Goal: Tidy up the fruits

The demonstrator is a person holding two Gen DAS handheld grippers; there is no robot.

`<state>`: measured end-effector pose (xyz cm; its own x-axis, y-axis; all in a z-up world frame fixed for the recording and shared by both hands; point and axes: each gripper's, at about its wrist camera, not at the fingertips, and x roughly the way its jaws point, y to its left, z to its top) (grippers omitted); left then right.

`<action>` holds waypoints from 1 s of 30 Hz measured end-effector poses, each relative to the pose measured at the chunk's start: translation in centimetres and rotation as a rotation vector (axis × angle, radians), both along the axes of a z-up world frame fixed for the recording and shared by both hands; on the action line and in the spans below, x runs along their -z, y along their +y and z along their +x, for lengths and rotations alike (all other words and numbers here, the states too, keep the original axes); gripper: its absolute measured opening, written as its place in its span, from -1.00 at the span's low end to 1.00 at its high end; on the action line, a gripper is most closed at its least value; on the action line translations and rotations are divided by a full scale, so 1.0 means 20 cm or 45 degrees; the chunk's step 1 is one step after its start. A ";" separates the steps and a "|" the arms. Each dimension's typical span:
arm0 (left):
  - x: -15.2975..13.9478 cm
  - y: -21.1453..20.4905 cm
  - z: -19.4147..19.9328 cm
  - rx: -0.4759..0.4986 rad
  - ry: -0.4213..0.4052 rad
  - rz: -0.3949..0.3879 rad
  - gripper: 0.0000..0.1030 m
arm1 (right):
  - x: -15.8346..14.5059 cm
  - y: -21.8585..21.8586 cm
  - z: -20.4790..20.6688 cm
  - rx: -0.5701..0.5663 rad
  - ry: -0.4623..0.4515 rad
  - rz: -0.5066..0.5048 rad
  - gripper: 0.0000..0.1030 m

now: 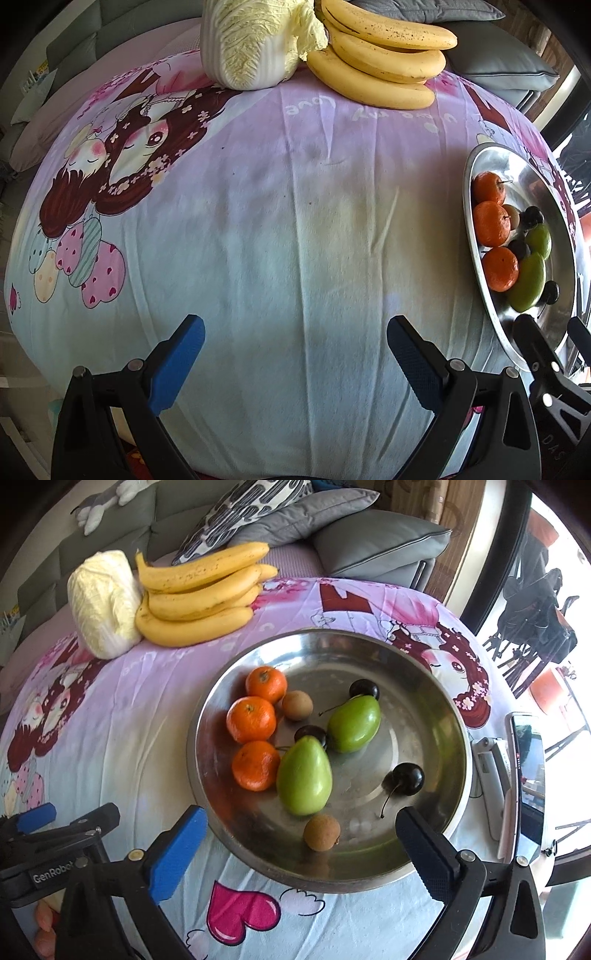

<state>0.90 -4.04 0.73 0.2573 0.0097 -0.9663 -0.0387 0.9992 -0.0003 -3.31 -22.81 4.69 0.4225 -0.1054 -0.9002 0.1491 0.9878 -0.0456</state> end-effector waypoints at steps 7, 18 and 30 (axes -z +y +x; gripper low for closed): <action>0.00 -0.01 -0.01 0.015 0.001 0.032 0.92 | 0.02 0.01 0.00 -0.011 0.018 -0.002 1.00; 0.02 -0.01 -0.01 0.006 0.017 0.054 0.92 | 0.03 -0.02 0.00 0.004 0.021 0.043 1.00; 0.06 0.00 -0.01 -0.002 0.047 0.058 0.92 | 0.04 -0.05 0.01 0.031 0.028 0.048 1.00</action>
<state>0.78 -4.04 -0.55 0.2217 0.0543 -0.9736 -0.0395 0.9981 0.0467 -3.11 -23.86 3.83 0.4002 -0.0809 -0.9129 0.1723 0.9850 -0.0117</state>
